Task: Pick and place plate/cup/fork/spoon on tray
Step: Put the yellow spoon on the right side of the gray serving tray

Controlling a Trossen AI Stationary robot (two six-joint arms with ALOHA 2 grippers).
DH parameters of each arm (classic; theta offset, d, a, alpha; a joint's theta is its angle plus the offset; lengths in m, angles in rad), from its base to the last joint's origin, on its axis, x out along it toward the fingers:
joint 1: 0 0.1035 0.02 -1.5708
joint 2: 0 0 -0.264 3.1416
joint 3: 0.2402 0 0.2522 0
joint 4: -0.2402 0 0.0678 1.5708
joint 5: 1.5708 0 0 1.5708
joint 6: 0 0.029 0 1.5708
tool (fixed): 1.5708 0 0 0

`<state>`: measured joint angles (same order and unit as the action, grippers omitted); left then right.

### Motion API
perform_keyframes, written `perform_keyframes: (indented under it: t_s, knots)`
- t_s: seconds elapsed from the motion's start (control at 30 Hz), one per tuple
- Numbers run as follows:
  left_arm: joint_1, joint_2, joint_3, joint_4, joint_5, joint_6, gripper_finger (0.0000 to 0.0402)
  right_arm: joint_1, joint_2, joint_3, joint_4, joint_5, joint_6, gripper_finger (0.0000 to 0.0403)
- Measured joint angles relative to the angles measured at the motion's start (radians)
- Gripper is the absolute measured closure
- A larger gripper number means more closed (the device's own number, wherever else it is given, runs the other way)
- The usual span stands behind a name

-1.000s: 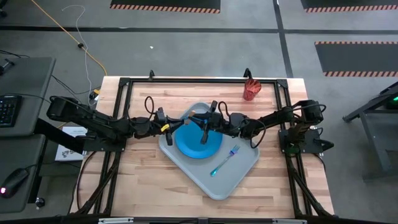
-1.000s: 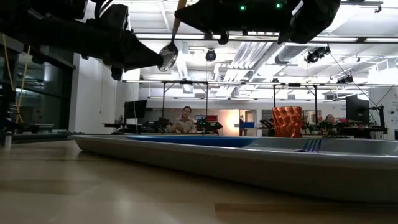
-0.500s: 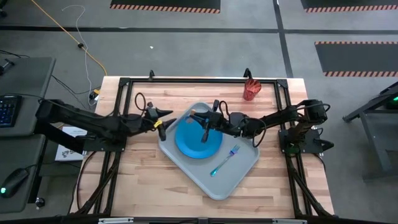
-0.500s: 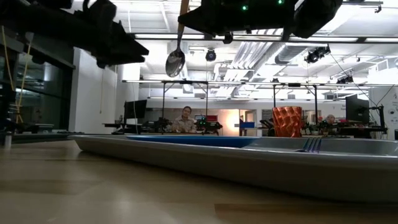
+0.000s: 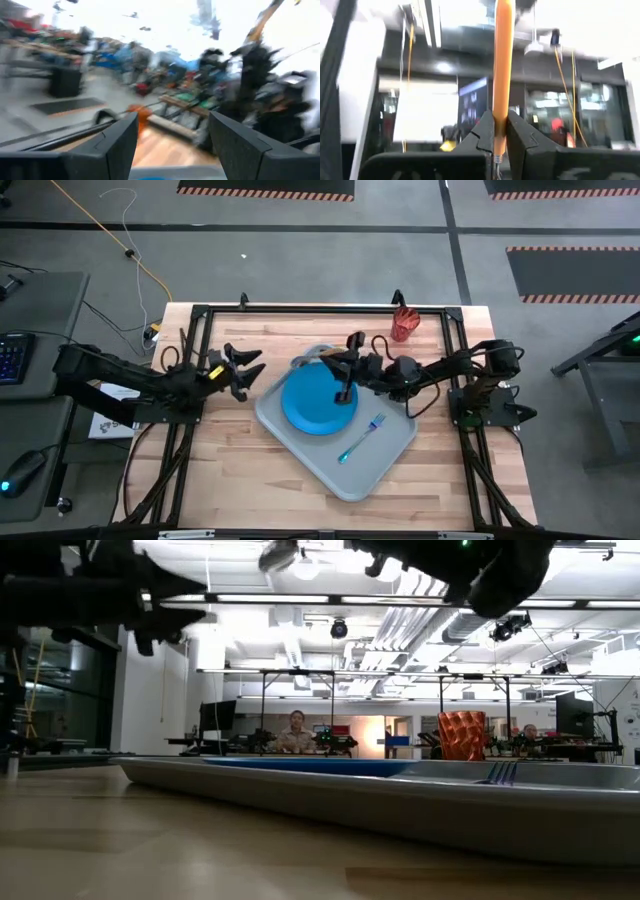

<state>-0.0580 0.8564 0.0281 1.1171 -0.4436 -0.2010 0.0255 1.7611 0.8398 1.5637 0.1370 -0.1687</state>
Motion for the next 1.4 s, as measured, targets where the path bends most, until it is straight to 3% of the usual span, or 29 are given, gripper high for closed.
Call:
perform_keyframes:
  t_s: [0.2, 0.5, 0.77, 0.93, 1.07, 1.4]
  knots:
    - [0.004, 0.129, 0.077, 0.038, 0.078, 0.042, 0.017, -0.013, 0.064, 0.1, -0.021, -0.018, 0.003, 0.0397]
    - [-0.003, 0.233, 0.129, -0.025, 0.123, 0.117, 0.017, -0.013, 0.024, 0.133, -0.291, 0.004, -0.008, 0.0397]
    - [-0.003, 0.145, 0.139, -0.135, 0.124, 0.179, 0.017, 0.002, -0.208, 0.232, -1.306, 0.074, 0.157, 0.0398]
    - [-0.004, 0.137, 0.24, -0.333, 0.132, 0.164, 0.017, 0.025, -0.196, 0.391, -1.811, 0.167, 0.291, 0.0398]
    - [-0.004, 0.189, 0.322, -0.419, 0.164, 0.162, 0.017, 0.05, -0.146, 0.464, -1.863, 0.196, 0.269, 0.0397]
    - [-0.004, 0.249, 0.341, -0.266, 0.262, 0.213, 0.017, 0.078, -0.084, 0.472, -1.694, 0.198, 0.175, 0.0398]
